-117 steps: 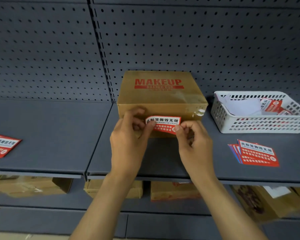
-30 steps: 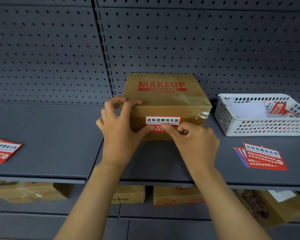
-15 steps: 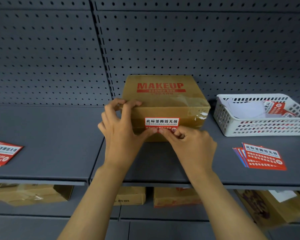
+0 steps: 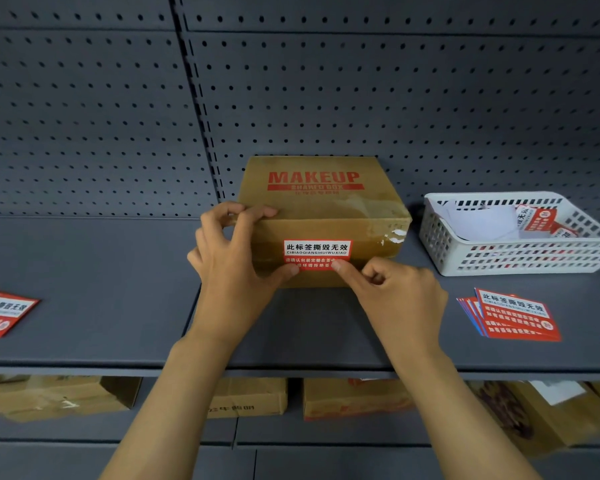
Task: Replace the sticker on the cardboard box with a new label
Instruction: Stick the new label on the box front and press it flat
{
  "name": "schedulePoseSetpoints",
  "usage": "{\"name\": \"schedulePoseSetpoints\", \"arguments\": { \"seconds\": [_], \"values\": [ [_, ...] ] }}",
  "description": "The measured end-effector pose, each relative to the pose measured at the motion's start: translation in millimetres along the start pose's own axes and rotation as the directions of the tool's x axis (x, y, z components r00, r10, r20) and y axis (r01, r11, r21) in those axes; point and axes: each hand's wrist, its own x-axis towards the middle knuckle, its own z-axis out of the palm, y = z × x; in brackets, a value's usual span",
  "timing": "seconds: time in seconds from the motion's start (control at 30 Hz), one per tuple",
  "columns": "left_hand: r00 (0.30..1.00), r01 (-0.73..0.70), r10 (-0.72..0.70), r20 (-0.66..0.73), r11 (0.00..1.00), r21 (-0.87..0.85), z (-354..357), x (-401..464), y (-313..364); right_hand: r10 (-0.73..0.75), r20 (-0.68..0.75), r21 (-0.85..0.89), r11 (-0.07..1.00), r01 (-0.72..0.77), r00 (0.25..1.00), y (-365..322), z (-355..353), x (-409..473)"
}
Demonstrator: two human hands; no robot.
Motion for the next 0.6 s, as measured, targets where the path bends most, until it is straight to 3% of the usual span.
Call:
{"name": "schedulePoseSetpoints", "arguments": {
  "seconds": [0.2,0.6],
  "values": [
    [0.999,0.014,-0.011,-0.044,0.998,0.068,5.7,-3.8,5.1,-0.061,0.051,-0.007,0.998,0.062,0.997,-17.4,12.4,-3.9],
    [1.0,-0.009,0.009,0.004,0.999,0.034,0.9,1.1,-4.1,0.033,0.037,-0.016,0.999,-0.033,0.999,2.3,6.0,0.2]
  ]
}}
